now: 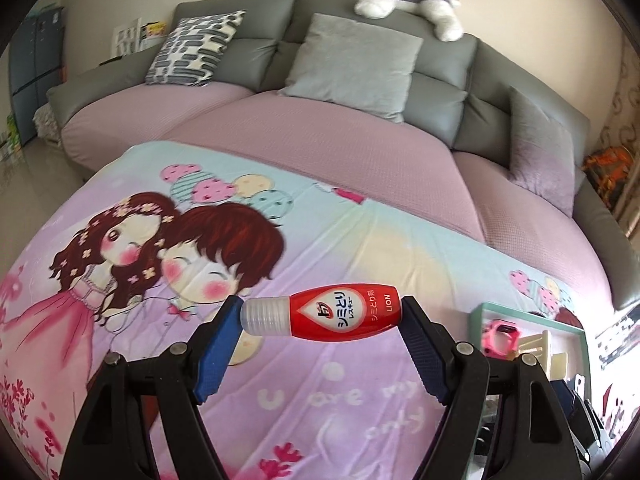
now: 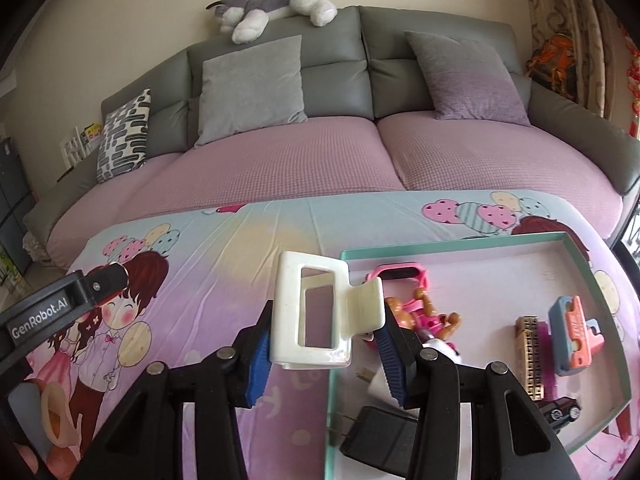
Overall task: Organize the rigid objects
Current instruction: 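Carry the red glue bottle and white clip into the green tray and open both tools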
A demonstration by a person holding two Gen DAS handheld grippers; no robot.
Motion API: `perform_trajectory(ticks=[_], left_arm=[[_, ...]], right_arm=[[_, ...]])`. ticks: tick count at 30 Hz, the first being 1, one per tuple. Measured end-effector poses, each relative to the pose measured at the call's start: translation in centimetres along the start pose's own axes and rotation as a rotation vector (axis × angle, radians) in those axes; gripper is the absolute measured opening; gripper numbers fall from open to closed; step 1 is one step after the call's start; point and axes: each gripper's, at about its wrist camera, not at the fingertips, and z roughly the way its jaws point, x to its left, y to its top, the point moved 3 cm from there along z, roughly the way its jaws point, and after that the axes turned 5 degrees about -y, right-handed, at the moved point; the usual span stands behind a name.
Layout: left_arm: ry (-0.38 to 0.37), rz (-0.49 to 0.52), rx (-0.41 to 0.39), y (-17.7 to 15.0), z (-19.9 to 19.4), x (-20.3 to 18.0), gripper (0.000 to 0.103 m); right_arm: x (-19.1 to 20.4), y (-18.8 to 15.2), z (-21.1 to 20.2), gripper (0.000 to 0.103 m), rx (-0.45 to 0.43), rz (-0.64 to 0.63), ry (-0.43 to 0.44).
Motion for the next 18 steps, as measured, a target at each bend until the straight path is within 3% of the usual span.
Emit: perform_trajectory(ticks=[4, 13, 18], left_arm=[[-0.037, 0.037, 0.002, -0.2, -0.1, -2.2, 0.079], [-0.153, 0.142, 0.030, -1.3, -0.1, -8.5, 0.079], [-0.217, 0.240, 0.039, -2.4, 0.3, -13.3, 0.079]], right_arm=[[-2.3, 0.5, -1.1, 0.050, -0.019, 0.027, -0.036], [-10.9, 0.4, -2.2, 0.050, 0.007, 0.121, -0.207], [-13.7, 0.0, -1.9, 0.050, 0.037, 0.149, -0.233]])
